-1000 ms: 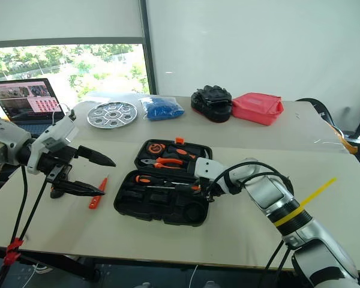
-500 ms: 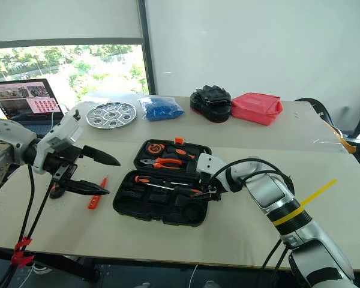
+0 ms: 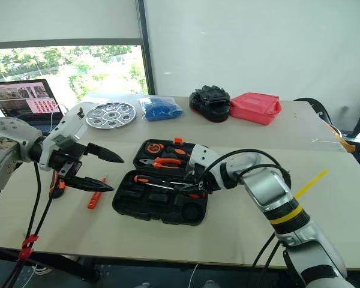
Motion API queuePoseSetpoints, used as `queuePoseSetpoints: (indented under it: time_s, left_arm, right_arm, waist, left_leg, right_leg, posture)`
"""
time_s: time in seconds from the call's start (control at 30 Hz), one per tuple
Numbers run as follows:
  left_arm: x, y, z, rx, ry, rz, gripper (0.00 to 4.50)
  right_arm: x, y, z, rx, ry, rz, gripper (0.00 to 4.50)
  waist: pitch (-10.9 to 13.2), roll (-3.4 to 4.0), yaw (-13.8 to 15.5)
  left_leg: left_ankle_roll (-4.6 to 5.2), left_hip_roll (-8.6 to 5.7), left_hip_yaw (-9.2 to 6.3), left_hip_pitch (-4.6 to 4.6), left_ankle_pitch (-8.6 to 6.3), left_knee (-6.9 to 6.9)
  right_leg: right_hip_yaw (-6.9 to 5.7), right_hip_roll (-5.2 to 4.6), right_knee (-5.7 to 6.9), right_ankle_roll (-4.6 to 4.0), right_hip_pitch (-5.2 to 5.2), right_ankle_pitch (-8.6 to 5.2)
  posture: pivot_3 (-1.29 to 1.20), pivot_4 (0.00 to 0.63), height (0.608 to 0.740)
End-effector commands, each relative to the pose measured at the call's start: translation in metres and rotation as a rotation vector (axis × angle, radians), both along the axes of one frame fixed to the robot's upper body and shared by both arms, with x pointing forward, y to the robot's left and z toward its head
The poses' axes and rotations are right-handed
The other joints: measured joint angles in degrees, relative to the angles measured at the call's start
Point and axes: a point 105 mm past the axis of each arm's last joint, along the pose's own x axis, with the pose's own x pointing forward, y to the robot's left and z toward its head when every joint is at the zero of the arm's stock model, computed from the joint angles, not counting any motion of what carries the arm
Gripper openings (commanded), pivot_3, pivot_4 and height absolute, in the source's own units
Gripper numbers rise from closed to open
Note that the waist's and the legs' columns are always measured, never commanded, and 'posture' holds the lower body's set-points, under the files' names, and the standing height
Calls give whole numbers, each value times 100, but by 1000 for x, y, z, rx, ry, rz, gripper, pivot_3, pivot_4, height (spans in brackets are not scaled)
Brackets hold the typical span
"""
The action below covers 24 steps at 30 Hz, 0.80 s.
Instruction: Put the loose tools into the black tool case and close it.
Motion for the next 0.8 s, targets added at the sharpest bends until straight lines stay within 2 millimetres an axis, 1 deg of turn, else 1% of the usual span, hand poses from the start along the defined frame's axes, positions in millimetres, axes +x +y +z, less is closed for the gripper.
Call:
queuePoseSetpoints:
  time_s: [0.03, 0.07, 0.1, 0.4, 0.8]
  left_arm:
    - [-1, -1, 12, 4, -54, -12, 4500]
    - [-1, 0, 12, 5, -55, -11, 4500]
    - [-2, 0, 12, 5, -55, -11, 4500]
    - [-3, 0, 12, 11, -57, -10, 4500]
    - [-3, -2, 12, 9, -58, -16, 4500]
  right_arm:
    - [8, 2, 6, 5, -49, -16, 518]
    - [9, 2, 5, 6, -48, -17, 204]
    - [9, 4, 4, 6, -48, -15, 94]
    - [11, 12, -4, 1, -45, -9, 94]
    - [16, 12, -18, -31, -22, -30, 94]
  waist:
    - [0, 0, 0]
    - [0, 0, 1]
    - [0, 0, 0]
    - [0, 0, -12]
    - [0, 0, -49]
  left_leg:
    - [0, 0, 0, -1, 0, 0]
    - [0, 0, 0, -1, 0, 0]
    - [0, 0, 0, -1, 0, -1]
    - [0, 1, -1, -1, 0, -1]
    - [-1, 2, -1, 1, 1, -1]
  right_leg:
    - [0, 0, 0, 0, -1, 0]
    - [0, 0, 0, 0, -1, 0]
    - [0, 0, 0, 0, -1, 0]
    - [0, 0, 2, 0, -2, 0]
    - [0, 2, 4, -1, -2, 0]
  posture:
    - [0, 150, 740]
    - [0, 150, 740]
    - [0, 150, 740]
    - [0, 150, 740]
    - [0, 150, 740]
